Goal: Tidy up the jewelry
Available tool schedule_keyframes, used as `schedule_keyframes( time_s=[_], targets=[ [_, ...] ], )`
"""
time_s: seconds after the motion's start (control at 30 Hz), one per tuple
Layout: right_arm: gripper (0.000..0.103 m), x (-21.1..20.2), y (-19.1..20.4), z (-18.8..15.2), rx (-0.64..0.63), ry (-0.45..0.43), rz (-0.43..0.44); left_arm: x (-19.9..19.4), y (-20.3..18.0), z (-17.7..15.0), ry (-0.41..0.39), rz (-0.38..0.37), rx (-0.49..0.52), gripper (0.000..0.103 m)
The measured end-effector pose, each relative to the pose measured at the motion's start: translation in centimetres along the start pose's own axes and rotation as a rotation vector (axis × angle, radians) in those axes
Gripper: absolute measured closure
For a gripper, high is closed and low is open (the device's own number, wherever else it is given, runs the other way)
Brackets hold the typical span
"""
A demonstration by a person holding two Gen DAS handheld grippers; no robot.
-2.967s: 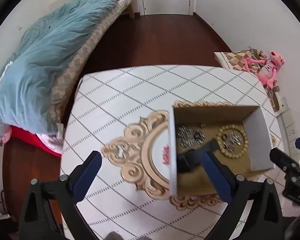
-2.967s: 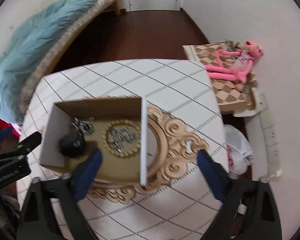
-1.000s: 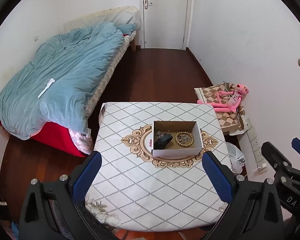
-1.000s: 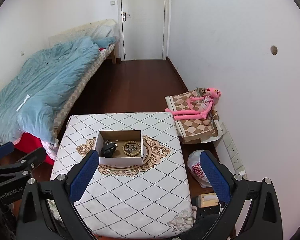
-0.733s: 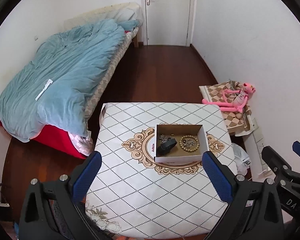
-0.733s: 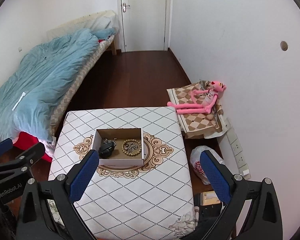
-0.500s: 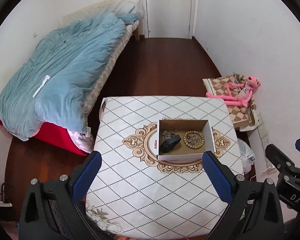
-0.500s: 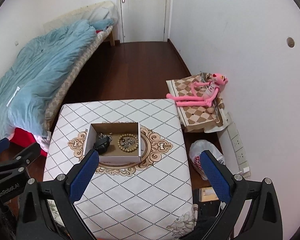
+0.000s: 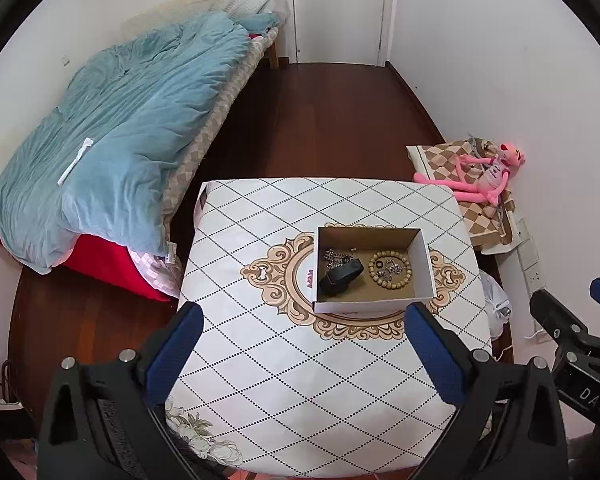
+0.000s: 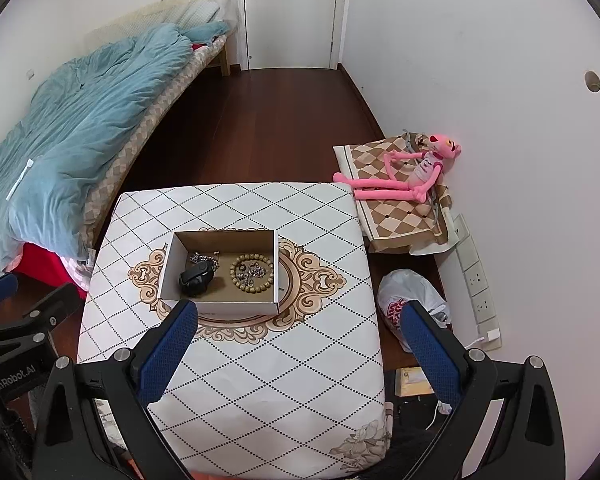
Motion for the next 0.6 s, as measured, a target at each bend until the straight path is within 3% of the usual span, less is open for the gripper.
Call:
schedule_keyframes(
  time_s=[0.6],
  targets=[
    [0.001, 0.45, 0.87, -0.65, -0.006, 0.014, 0.021, 0.77, 1.07, -0.78, 0.015, 0.016, 0.000, 0.001]
  ],
)
Point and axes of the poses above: each gripper's, at about its wrist camera, not at the fingertips, and x roughly the way its jaws point, y to its left, z to its top, the point moved 4 cm from there along x, roughly the way its jaws point, and after that the axes turned 12 degrees about -x, right-handed, at the moved point
